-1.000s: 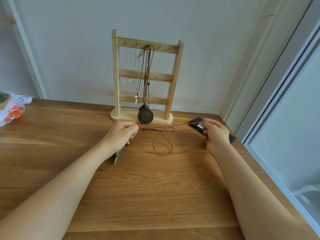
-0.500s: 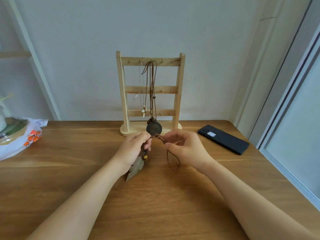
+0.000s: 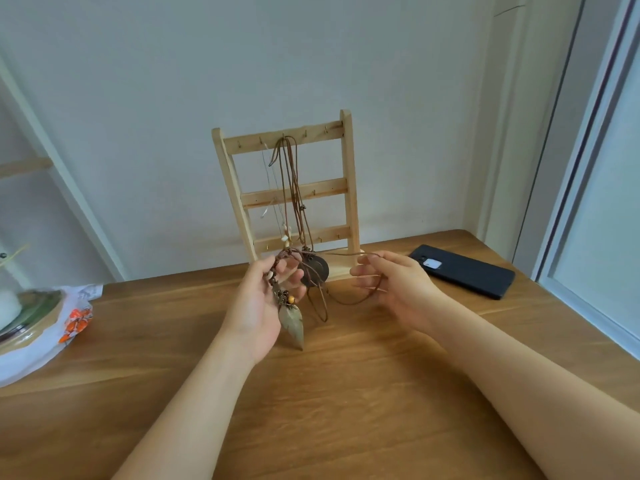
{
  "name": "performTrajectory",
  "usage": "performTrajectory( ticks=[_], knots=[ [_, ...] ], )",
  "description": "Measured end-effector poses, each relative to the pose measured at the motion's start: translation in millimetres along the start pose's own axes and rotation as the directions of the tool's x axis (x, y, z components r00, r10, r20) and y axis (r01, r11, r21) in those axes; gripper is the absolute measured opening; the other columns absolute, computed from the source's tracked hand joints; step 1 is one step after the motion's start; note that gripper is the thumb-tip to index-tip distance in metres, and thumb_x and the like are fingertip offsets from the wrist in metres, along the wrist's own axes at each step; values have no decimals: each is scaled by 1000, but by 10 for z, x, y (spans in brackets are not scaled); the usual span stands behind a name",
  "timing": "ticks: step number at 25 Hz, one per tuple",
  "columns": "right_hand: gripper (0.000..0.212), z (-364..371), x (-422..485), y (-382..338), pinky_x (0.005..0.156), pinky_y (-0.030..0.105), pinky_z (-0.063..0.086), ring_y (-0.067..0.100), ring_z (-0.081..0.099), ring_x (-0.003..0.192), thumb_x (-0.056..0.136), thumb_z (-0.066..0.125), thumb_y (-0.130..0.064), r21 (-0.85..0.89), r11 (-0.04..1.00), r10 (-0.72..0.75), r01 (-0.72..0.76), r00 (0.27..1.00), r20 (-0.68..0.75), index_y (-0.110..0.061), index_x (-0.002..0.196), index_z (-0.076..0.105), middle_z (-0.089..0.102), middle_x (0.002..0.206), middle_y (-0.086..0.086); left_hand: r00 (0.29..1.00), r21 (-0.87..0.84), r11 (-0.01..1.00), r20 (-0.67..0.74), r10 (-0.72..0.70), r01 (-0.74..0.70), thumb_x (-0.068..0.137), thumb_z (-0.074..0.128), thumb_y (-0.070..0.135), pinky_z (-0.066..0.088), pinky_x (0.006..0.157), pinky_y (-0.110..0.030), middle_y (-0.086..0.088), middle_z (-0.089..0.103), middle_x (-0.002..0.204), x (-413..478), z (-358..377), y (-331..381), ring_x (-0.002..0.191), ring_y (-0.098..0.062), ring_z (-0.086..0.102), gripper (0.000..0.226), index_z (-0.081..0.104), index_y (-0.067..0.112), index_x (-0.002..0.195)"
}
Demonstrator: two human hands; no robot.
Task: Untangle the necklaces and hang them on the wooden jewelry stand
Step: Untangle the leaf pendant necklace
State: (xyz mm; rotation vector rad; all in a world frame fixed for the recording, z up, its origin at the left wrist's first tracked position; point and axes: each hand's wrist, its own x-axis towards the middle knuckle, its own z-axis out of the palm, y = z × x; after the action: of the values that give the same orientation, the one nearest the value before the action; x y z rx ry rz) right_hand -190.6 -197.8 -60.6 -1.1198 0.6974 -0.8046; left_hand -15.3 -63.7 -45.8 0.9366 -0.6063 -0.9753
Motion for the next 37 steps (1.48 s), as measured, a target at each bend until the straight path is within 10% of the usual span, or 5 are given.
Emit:
performTrajectory(
  ticks=[5, 21, 27, 31, 37],
  knots=[
    [18, 116, -170, 105, 76, 29, 52, 13, 66, 82, 87, 76, -14, -282, 934, -147, 218, 957, 250, -12, 106, 73, 74, 94, 4, 995, 97, 995, 99, -3, -7, 102, 49, 32, 47, 92, -45, -15, 69, 127, -91, 73, -123, 114, -33, 66, 21, 61, 17, 96],
    [4, 153, -231, 134, 59, 17, 44, 2, 54, 56, 88, 71, -9, -561, 769, -205, 305, 950, 236, -6, 90, 68, 64, 70, -2, 990, 13, 1000, 142, -27, 25, 102, 48, 30, 53, 95, -49, -8, 71, 107, -194, 121, -165, 99, -25, 67, 22, 62, 14, 101],
    [6, 94, -116, 134, 77, 38, 57, 28, 65, 87, 98, 59, -9, -27, 999, 18, -21, 994, -110, -11, 93, 57, 70, 91, 12, 989, -84, 990, 111, -100, 109, 105, 45, 36, 56, 87, -47, -5, 70, 106, -210, 57, -119, 48, -8, 39, 27, 57, 12, 108],
    [10, 46, -118, 41, 82, 41, 57, 21, 68, 69, 105, 49, -14, 507, 835, 214, -215, 975, 61, -6, 102, 55, 59, 73, 6, 999, 117, 992, -22, -42, 44, 106, 45, 33, 59, 61, -36, -6, 73, 119, -195, 68, -139, 44, -8, 40, 24, 62, 16, 99],
    [18, -87, -114, -68, 44, 24, 30, 10, 36, 49, 98, 60, -25, 102, 988, 119, -120, 993, 17, -13, 86, 55, 44, 62, -3, 969, 148, 989, -245, 47, -10, 101, 56, 33, 59, 52, -31, -4, 75, 91, -102, -52, -118, 66, -20, 71, 24, 65, 11, 101]
  ],
)
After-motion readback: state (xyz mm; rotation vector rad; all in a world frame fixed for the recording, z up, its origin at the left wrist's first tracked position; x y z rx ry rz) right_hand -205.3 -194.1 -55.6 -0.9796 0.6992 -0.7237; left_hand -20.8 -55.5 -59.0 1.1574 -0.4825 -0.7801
